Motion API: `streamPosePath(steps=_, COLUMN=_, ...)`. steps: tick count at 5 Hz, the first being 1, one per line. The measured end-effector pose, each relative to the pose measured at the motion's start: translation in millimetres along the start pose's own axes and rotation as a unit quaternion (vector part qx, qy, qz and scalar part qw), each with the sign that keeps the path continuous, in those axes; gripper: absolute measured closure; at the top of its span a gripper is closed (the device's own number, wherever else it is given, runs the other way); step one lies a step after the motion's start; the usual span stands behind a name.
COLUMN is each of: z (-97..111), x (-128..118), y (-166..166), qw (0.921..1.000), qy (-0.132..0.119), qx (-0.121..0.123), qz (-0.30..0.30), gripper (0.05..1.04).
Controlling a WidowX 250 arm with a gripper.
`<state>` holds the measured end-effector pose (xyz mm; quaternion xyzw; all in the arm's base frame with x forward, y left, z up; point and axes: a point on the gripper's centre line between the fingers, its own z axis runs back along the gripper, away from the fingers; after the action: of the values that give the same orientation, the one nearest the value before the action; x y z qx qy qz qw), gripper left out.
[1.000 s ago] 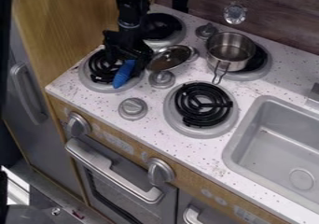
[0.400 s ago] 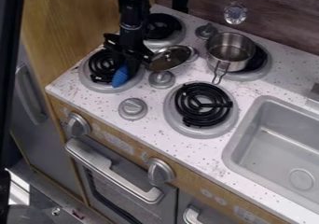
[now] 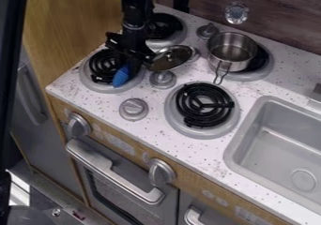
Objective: Moved the blue fork on top of the bottom right side burner
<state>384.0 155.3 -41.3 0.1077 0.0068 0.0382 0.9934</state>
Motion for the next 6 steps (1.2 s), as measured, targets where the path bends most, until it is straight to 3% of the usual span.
streamPosePath(steps=1, z=40.0, x=7.7, y=-24.5, qw=0.9985, qy=-0.052, qx=0.014, qz=-0.011, gripper=0.699)
streamPosePath(steps=2, z=49.6, x=1.7, y=-55.8, qw=0.9975, qy=-0.067, qx=0.001, qz=-0.023, gripper=0.701)
streamPosePath(steps=4, z=41.3, x=-10.6, y=-120.9, qw=0.9956, qy=-0.052, qx=-0.052, qz=-0.057, gripper=0.701)
streamPosePath(steps=5, z=26.0, x=-18.4, y=-142.7, qw=0.9947, qy=-0.029, qx=-0.064, qz=-0.076, gripper=0.701)
streamPosePath(steps=6, z=23.7, x=-11.8, y=-152.8, qw=0.9941, qy=-0.014, qx=-0.065, qz=-0.086, gripper=0.701)
